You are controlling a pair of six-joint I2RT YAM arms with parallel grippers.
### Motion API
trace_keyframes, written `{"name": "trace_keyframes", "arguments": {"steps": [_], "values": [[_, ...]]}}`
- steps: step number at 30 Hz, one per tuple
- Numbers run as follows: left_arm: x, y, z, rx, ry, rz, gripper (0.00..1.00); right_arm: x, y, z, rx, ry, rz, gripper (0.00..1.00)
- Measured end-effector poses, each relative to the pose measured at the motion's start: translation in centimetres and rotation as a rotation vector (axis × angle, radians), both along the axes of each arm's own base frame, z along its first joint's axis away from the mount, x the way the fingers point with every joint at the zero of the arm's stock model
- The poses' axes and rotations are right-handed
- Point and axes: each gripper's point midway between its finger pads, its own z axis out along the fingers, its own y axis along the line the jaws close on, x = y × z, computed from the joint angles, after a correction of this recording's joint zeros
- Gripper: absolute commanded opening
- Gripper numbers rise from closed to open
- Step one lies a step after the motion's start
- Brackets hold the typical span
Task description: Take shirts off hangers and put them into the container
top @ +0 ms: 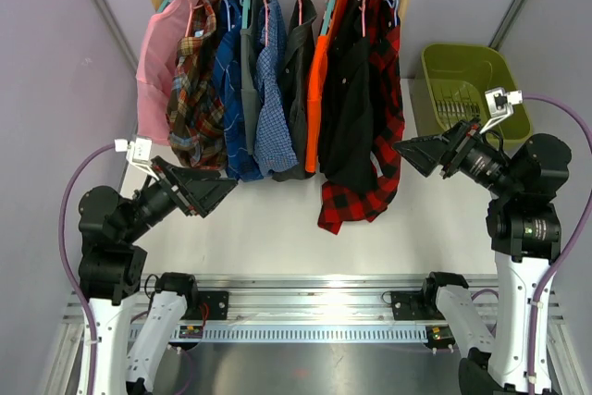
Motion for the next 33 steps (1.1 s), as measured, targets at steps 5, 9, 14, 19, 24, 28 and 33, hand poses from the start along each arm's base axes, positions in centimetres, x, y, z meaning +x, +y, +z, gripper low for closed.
{"name": "trace_keyframes", "arguments": {"steps": [5, 9, 14, 19, 24, 28, 33], "values": [[0.0, 0.0, 0.1, -0.001, -0.029, -0.004, 0.99, 0.1, 0.0, 0.0, 0.0, 0.001, -0.004, 0.99], [-0.1, -0.3, 0.1, -0.005, -0.074, -0.027, 0.99, 0.2, -0.4, 0.5, -0.022, -0.01, -0.037, 1.0], [0.2, -0.6, -1.0, -0.005, -0.063, -0.05, 0.99, 2.3, -2.5, 3.1, -0.103, -0.031, -0.179, 0.99], [0.5, -0.6, -1.8, -0.004, -0.051, -0.054, 0.99, 5.6, -5.0, 3.0, -0.173, 0.016, -0.324, 0.9], [0.6, -0.7, -2.3, -0.003, -0.037, -0.059, 0.99, 8.6, -5.9, 1.6, -0.225, 0.099, -0.366, 0.91], [0.4, -0.7, -2.6, -0.005, -0.038, -0.061, 0.99, 11.0, -3.5, 1.0, -0.312, 0.13, -0.323, 0.98], [-0.1, -0.7, -2.4, -0.006, -0.055, -0.061, 0.99, 12.4, -0.1, 0.0, -0.41, 0.137, -0.27, 0.96]]}}
